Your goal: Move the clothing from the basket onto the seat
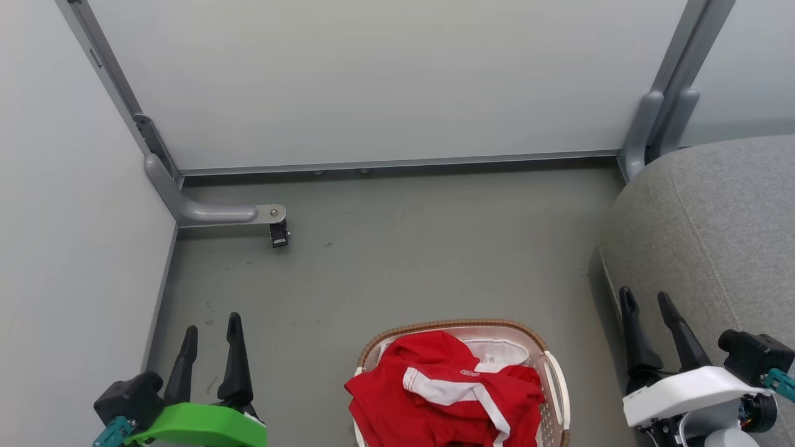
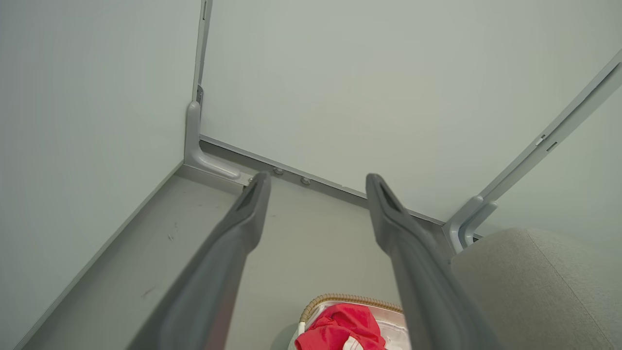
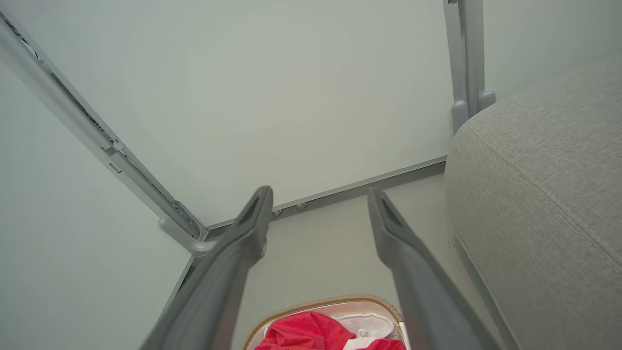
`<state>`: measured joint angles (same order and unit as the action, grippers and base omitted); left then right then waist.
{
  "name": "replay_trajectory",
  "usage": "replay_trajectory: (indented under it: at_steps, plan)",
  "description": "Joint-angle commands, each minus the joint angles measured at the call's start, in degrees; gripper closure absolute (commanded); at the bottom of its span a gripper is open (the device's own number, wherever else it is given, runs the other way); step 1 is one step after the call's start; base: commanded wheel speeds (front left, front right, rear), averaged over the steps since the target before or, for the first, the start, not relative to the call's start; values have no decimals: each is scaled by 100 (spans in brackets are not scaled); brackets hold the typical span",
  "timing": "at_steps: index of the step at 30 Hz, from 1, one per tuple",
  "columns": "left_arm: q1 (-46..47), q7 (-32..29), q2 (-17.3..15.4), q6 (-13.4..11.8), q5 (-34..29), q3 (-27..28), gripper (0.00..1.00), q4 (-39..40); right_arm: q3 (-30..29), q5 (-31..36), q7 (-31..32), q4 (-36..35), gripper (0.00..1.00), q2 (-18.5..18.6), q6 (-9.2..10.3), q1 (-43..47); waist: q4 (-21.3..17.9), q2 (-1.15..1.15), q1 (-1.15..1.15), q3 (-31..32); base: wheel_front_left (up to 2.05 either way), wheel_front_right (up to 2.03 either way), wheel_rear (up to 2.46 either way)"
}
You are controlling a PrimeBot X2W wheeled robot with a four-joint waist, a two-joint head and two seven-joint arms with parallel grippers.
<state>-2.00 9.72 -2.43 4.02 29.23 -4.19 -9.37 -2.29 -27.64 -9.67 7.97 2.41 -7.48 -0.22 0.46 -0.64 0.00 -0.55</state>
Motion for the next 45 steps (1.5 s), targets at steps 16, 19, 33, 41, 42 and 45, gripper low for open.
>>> replay_trajectory:
  at_steps: [16,19,33,41,42,45]
  plan:
    - [-151,242,-54,3,-784,-51,0,-236,62,964,-248,74,0,47,-2,117,7,48,0,8,0,0,0]
    - [-170,272,-55,12,-893,-65,0,-278,70,1107,-280,123,0,49,-2,144,19,50,0,13,0,0,0]
    - [-225,430,-60,-4,-1445,-110,0,-351,95,1671,-438,177,0,57,-2,167,40,57,0,7,0,0,0]
    - [-248,518,-62,-44,-1736,-152,0,-362,103,1970,-519,145,0,61,-1,185,40,61,0,1,0,0,0]
    - [-254,516,-63,-43,-1782,-159,0,-364,104,2003,-532,135,0,61,-2,190,42,62,0,1,0,0,0]
    - [-259,558,-64,-42,-1864,-176,0,-353,104,2102,-563,111,0,62,-1,199,48,63,0,-2,0,0,0]
